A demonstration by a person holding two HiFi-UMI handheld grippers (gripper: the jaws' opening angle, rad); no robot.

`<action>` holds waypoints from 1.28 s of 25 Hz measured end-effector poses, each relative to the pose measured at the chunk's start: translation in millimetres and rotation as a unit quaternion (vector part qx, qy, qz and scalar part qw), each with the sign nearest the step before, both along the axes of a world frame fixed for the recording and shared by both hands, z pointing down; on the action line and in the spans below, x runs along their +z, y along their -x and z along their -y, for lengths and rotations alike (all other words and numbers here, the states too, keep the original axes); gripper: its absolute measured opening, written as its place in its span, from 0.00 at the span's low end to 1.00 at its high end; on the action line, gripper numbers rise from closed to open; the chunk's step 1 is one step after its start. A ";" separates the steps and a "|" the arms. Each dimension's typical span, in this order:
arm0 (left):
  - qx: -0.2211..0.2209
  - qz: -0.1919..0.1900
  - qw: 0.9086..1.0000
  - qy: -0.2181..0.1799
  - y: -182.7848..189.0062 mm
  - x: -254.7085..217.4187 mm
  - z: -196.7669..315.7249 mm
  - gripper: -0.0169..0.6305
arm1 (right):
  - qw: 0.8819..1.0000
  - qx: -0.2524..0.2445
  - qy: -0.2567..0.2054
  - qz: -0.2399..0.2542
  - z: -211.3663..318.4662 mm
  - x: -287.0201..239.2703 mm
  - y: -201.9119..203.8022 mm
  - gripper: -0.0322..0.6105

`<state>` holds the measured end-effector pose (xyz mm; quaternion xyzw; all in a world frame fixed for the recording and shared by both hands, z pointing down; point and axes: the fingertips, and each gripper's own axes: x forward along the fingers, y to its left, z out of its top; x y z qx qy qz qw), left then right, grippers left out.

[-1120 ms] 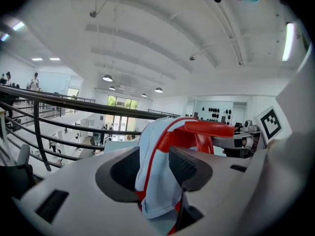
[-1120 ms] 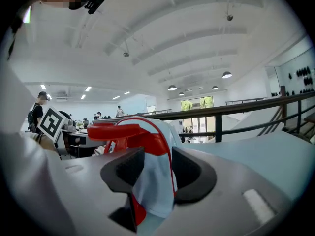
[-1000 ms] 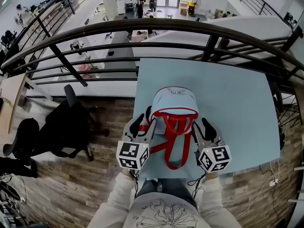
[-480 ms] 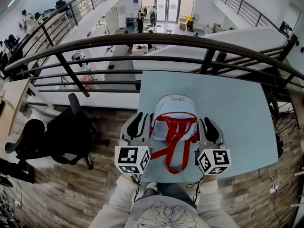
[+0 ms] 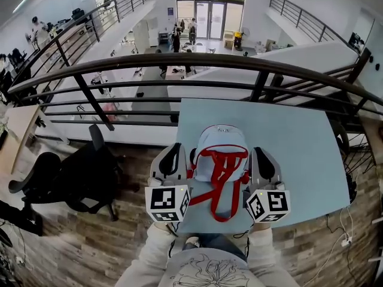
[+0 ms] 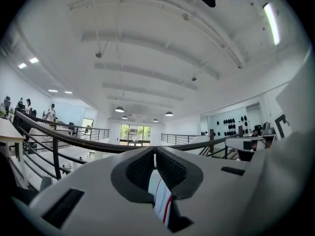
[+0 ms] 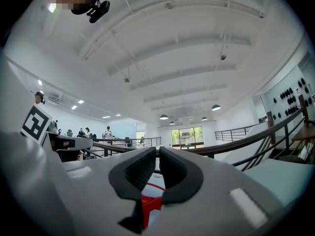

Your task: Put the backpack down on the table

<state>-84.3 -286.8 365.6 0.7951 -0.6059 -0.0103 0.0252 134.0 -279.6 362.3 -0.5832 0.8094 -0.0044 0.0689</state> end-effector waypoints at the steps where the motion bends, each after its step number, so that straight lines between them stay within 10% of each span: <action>1: 0.000 0.000 1.000 -0.002 1.0 -1.5 -1.0 0.05 | 1.000 -0.001 -0.003 0.001 -1.0 -2.8 1.7 0.10; 32: 0.013 0.005 1.000 -0.010 -20.3 -7.2 -0.4 0.05 | 1.000 0.004 0.001 -0.003 -0.1 -4.7 -5.8 0.10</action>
